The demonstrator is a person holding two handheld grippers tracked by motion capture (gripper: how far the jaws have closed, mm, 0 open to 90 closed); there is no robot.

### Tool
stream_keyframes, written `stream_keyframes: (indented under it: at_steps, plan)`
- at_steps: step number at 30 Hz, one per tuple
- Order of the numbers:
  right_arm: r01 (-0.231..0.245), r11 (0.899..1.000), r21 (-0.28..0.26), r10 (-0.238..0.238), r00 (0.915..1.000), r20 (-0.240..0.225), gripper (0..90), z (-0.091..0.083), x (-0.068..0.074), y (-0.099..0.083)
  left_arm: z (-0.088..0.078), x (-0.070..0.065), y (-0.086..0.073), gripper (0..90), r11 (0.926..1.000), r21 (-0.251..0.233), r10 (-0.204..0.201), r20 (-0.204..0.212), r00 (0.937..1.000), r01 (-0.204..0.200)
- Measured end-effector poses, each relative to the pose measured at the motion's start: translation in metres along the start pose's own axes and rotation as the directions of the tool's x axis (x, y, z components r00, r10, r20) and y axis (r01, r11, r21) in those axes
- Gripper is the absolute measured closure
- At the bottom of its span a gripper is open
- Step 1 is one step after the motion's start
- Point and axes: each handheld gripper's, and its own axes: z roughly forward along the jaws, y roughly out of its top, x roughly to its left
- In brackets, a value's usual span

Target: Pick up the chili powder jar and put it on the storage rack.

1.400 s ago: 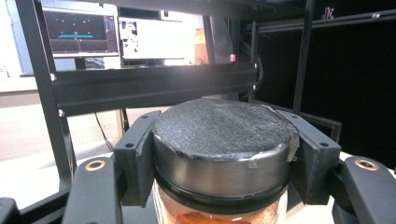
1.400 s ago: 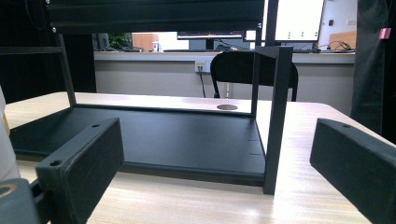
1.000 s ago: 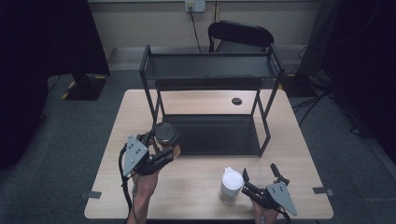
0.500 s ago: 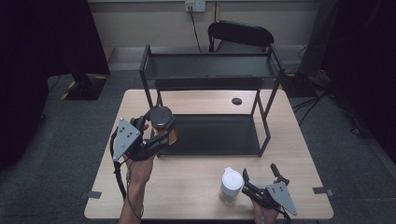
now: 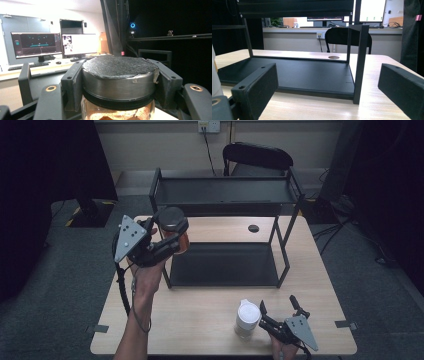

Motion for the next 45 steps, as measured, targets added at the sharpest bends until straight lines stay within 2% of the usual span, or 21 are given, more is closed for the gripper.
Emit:
stream_keyframes:
  at_steps: [3,7,18,21,26,30,33,40,45]
  plan:
    - [0.000,1.000,0.000,0.000,1.0000,0.000,1.9,0.000,0.000,0.000,0.007,0.002,0.005,35.3,1.0000,-0.002,-0.010,0.000,1.0000,0.010]
    - [0.000,1.000,0.000,0.000,1.0000,0.000,1.9,0.000,0.000,0.000,0.027,0.004,0.021,35.3,0.9997,0.023,0.003,-0.014,0.9999,-0.003]
    - [0.000,1.000,0.000,0.000,1.0000,-0.003,1.9,0.000,-0.001,0.000,0.061,0.002,0.048,35.3,0.9984,0.047,0.031,-0.030,0.9991,-0.030]
    - [0.000,1.000,0.000,0.000,1.0000,-0.004,1.9,0.000,-0.001,0.000,0.070,0.002,0.053,35.3,0.9986,0.050,0.019,-0.041,0.9990,-0.017]
    - [0.000,1.000,0.000,0.000,1.0000,-0.007,1.9,0.000,-0.001,0.000,0.087,-0.001,0.060,35.4,0.9970,0.069,0.039,-0.063,0.9972,-0.034]
    - [0.000,1.000,0.000,0.000,1.0000,-0.009,1.9,0.000,-0.002,0.000,0.101,-0.001,0.062,35.4,0.9973,0.069,0.031,-0.072,0.9969,-0.026]
    - [0.000,1.000,0.000,0.000,1.0000,-0.009,1.9,0.000,-0.001,0.000,0.113,-0.003,0.060,35.4,0.9982,0.057,0.023,-0.093,0.9954,-0.018]
    - [0.000,1.000,0.000,0.000,1.0000,-0.003,1.9,0.000,-0.001,0.000,0.136,-0.003,0.053,35.4,0.9967,0.078,0.033,-0.128,0.9913,-0.024]
    - [0.000,1.000,0.000,0.000,1.0000,-0.004,1.9,0.000,-0.001,0.000,0.144,0.000,0.049,35.3,0.9958,0.090,0.025,-0.138,0.9901,-0.013]
